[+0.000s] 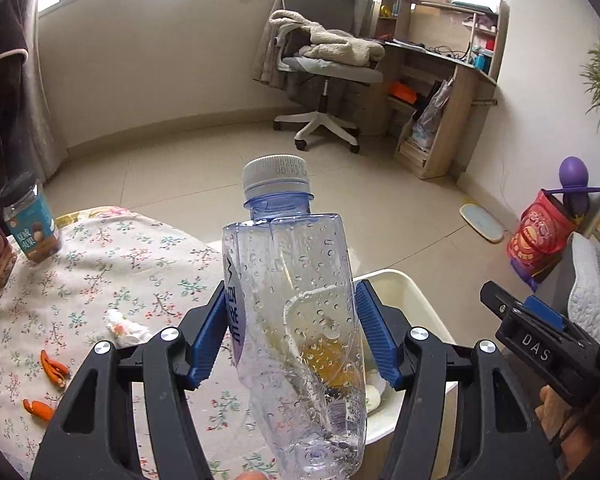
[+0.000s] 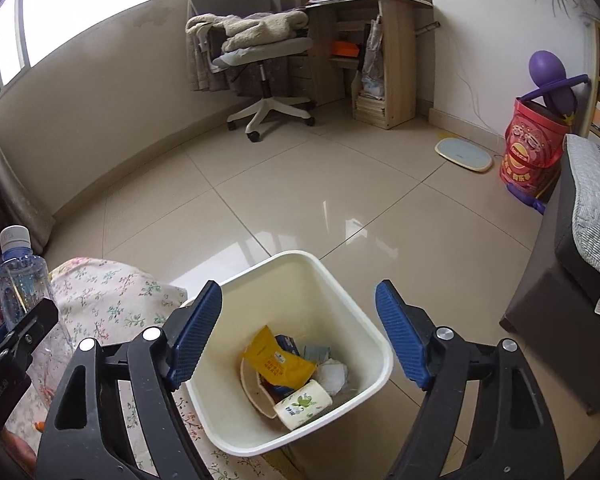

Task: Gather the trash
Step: 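Open both tools to drop the cup and bottle into the bin, then return both tools to the table toward the orange toy pieces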

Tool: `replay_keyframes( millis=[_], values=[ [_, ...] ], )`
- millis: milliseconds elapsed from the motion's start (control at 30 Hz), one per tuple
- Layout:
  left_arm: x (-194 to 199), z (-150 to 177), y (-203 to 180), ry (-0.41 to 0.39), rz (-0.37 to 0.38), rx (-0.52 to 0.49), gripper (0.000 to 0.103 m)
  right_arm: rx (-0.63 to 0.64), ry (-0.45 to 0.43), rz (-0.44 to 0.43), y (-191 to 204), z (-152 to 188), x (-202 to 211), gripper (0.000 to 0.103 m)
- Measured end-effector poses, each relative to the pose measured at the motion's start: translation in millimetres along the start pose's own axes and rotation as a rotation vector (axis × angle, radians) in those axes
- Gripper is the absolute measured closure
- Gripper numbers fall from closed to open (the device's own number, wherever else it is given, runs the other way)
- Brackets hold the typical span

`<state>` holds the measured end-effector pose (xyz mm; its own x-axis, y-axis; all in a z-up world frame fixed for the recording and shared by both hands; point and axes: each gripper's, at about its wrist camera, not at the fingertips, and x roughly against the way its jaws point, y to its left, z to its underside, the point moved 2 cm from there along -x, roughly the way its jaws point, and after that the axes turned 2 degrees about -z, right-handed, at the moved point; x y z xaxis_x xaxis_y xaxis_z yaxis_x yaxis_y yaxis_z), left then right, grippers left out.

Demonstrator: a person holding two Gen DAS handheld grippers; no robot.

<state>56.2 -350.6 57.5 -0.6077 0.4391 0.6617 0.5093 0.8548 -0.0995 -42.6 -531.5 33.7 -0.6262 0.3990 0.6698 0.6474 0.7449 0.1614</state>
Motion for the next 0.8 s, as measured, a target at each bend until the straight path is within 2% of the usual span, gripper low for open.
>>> replay_keyframes(
  millis=[233, 433, 500, 667, 800],
  values=[
    [-16, -13, -33, 0.026, 0.063, 0.008, 0.041, -0.041, -0.055, 0.071, -27, -6, 14, 0.018],
    [-31, -19, -44, 0.086, 0.136, 0.055, 0.039, -0.070, -0.098, 0.114, -40, -9, 23, 0.010],
    [-31, -18, -43, 0.089, 0.140, 0.064, 0.031, -0.064, -0.109, 0.122, -39, -8, 24, 0.009],
    [-17, -11, -34, 0.050, 0.100, 0.044, 0.028, -0.019, -0.146, 0.128, -23, -3, 31, 0.007],
    [4, -3, -18, -0.033, -0.016, 0.010, 0.026, 0.031, -0.179, 0.117, 1, 5, 38, 0.007]
  ],
)
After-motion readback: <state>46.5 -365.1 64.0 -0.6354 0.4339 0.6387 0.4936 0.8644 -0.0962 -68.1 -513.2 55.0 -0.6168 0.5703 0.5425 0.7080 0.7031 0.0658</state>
